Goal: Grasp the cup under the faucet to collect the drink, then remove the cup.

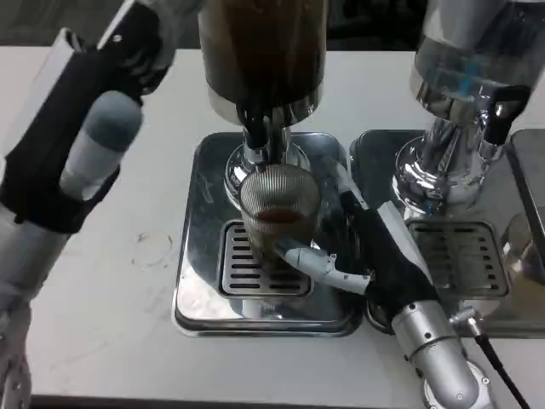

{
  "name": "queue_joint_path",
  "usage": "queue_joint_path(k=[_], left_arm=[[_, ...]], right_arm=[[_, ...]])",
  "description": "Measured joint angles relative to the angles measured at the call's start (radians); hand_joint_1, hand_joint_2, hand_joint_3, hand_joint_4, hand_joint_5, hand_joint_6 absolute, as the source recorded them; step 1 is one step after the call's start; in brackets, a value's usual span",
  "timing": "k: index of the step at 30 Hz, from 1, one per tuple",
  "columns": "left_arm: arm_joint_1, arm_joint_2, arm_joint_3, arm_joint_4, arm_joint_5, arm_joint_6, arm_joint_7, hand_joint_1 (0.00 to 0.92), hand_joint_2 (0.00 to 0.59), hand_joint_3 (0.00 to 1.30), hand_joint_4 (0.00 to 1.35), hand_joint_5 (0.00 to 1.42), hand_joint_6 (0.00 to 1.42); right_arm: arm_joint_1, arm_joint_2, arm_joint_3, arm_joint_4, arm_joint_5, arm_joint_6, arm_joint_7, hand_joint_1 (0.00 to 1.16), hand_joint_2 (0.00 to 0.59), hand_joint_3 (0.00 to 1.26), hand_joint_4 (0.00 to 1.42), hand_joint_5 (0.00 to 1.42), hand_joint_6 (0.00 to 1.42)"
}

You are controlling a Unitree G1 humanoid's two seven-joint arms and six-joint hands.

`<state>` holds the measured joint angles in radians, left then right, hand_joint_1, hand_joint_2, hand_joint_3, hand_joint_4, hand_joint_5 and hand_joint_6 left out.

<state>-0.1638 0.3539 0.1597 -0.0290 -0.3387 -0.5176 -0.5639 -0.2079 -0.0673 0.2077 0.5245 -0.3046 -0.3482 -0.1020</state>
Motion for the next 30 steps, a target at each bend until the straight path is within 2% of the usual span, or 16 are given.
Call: queue_joint_path(k=[7, 10, 12, 17, 23, 30], left_arm=[[0.166, -0.003, 0.101, 0.066, -0.006, -0.010, 0.010, 0.000, 0.050, 0.00, 0.00, 0.00, 0.00], [0.202, -0.022, 0.113, 0.096, -0.003, -0.037, 0.027, 0.000, 0.050, 0.00, 0.00, 0.00, 0.00], [0.243, -0.067, 0.131, 0.194, 0.022, -0.091, 0.065, 0.000, 0.052, 0.00, 0.00, 0.00, 0.00], [0.280, -0.102, 0.134, 0.347, 0.082, -0.156, 0.099, 0.000, 0.060, 0.00, 0.00, 0.00, 0.00], [0.285, -0.101, 0.123, 0.513, 0.171, -0.201, 0.129, 0.000, 0.064, 0.00, 0.00, 0.00, 0.00], [0.277, -0.085, 0.109, 0.595, 0.229, -0.236, 0.176, 0.000, 0.069, 0.00, 0.00, 0.00, 0.00]], right_arm=[[-0.003, -0.003, -0.001, 0.003, 0.010, -0.009, 0.008, 0.66, 0.196, 0.00, 0.00, 0.00, 0.00], [-0.005, -0.005, -0.002, 0.003, 0.013, -0.010, 0.010, 0.66, 0.196, 0.00, 0.00, 0.00, 0.00], [-0.006, -0.006, -0.003, 0.003, 0.014, -0.011, 0.010, 0.66, 0.196, 0.00, 0.00, 0.00, 0.00], [-0.007, -0.010, -0.003, 0.003, 0.015, -0.012, 0.010, 0.66, 0.202, 0.00, 0.00, 0.00, 0.00], [-0.016, -0.011, -0.003, 0.003, 0.018, -0.013, 0.023, 0.66, 0.206, 0.00, 0.00, 0.00, 0.00], [-0.034, 0.005, -0.003, 0.028, 0.024, -0.019, 0.033, 0.68, 0.205, 0.00, 0.00, 0.00, 0.00]])
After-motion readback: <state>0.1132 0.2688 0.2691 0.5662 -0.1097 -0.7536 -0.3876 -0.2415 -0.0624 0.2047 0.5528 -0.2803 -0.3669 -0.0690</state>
